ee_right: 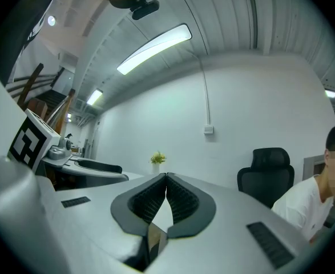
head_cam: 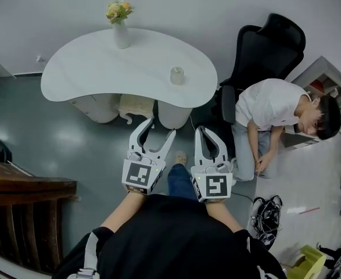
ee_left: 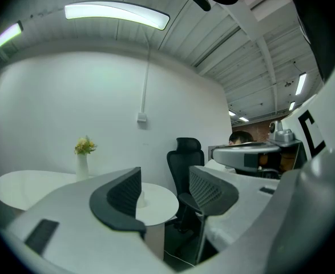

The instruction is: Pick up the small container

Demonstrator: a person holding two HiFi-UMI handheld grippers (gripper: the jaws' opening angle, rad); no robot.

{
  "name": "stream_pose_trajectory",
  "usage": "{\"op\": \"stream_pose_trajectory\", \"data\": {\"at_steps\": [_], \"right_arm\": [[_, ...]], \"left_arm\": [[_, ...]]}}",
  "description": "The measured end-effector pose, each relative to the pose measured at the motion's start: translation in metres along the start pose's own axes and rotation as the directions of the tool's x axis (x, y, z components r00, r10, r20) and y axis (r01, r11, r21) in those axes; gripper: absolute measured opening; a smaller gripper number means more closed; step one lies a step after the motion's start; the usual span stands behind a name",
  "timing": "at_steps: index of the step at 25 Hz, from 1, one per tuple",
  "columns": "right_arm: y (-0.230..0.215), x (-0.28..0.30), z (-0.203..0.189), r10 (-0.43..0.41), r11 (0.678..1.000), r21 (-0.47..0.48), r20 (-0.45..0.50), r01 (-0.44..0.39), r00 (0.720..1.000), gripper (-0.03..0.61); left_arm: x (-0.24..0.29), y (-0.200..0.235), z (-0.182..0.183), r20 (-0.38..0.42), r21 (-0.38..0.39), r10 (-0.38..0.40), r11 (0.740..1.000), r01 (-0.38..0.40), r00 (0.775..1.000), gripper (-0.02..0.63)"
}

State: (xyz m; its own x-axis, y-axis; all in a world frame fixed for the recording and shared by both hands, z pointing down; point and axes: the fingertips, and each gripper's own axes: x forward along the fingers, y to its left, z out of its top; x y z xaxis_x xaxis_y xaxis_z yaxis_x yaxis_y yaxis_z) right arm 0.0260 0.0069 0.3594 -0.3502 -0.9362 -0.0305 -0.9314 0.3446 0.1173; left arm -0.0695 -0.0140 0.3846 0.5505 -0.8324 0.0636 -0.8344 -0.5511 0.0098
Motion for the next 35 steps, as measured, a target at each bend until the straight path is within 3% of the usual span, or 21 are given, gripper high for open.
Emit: {"op": "stream_pose_trajectory", "data": {"at_steps": [8,11,16,20,27,35], "right_arm": [[-0.042,0.075,-0.016,0.035,0.999,0.003,-0.034,-0.035,0.999,0.023],[-0.058,0.102,-0.021,0.051,0.999,0.003,-0.043,-0.051,0.998,0.023],[-0.081,0.141,-0.032,0.083,0.997,-0.004,-0.047,-0.083,0.995,0.023],[-0.091,0.168,-0.045,0.129,0.992,0.002,-0.058,-0.13,0.99,0.023],[-0.097,0.192,-0.077,0.197,0.98,0.03,-0.165,-0.195,0.966,0.023],[-0.109,0.207,-0.096,0.172,0.985,0.059,-0.193,-0.164,0.966,0.023]], "left_arm": [[0.077,0.03,0.006,0.008,-0.008,0.011,1.0,-0.011,1.0,0.259],[0.102,0.041,0.0,-0.026,-0.028,0.019,0.999,-0.02,0.999,0.261],[0.145,0.059,-0.003,0.004,-0.038,0.038,0.999,-0.037,0.999,0.266],[0.172,0.069,-0.013,-0.031,-0.057,0.058,0.997,-0.059,0.998,0.271],[0.206,0.08,-0.034,-0.067,-0.076,0.08,0.994,-0.085,0.995,0.278],[0.228,0.093,-0.057,-0.104,-0.078,0.068,0.994,-0.076,0.992,0.278]]}}
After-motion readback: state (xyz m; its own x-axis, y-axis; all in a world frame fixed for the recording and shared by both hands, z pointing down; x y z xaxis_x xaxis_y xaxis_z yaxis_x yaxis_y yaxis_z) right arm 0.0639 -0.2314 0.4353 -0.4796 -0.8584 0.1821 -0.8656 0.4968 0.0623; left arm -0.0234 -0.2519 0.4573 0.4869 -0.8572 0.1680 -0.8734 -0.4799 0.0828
